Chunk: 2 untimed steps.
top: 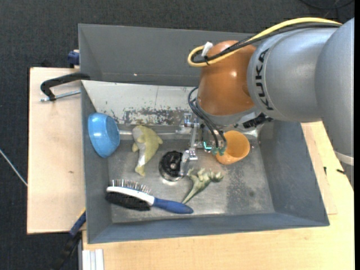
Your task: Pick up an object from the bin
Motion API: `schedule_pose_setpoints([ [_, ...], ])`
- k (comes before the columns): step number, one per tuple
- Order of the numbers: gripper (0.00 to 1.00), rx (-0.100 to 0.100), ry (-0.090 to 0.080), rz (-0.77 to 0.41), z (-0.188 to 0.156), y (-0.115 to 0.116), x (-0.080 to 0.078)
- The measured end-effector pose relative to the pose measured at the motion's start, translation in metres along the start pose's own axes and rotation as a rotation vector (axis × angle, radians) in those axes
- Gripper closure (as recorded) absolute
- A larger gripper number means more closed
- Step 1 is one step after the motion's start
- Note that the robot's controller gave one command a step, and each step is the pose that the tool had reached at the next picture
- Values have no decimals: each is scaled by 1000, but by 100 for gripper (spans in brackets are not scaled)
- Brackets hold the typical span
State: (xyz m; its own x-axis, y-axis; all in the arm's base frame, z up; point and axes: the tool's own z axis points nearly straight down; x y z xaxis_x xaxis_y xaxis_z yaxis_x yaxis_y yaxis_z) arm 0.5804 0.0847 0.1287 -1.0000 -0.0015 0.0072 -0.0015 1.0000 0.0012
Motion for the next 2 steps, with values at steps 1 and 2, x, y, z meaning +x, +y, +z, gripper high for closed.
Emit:
schedule_pose_setpoints([
  [1, 0, 0, -12, 86, 35, 3, -1],
  [2, 100, -2, -7, 86, 37, 4, 1],
])
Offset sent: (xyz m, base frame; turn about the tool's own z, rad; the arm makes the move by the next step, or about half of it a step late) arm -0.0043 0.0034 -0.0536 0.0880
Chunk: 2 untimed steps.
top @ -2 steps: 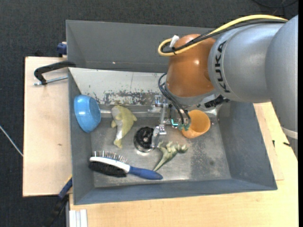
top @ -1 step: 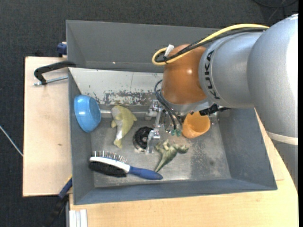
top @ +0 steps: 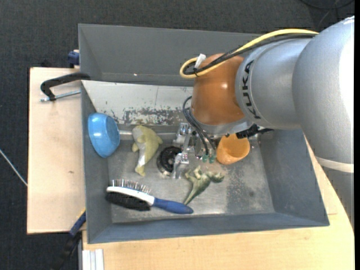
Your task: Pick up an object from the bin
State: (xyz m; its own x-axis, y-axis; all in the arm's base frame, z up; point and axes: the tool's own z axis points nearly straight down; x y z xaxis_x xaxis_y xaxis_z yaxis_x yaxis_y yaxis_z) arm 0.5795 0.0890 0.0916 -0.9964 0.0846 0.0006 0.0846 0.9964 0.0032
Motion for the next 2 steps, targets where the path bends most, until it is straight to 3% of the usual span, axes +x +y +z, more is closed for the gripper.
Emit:
schedule_pose_setpoints([
  [1, 100, 0, -13, -28, -94, -11, 7],
  [2, 100, 1, -12, -315, -160, 8, 4],
])
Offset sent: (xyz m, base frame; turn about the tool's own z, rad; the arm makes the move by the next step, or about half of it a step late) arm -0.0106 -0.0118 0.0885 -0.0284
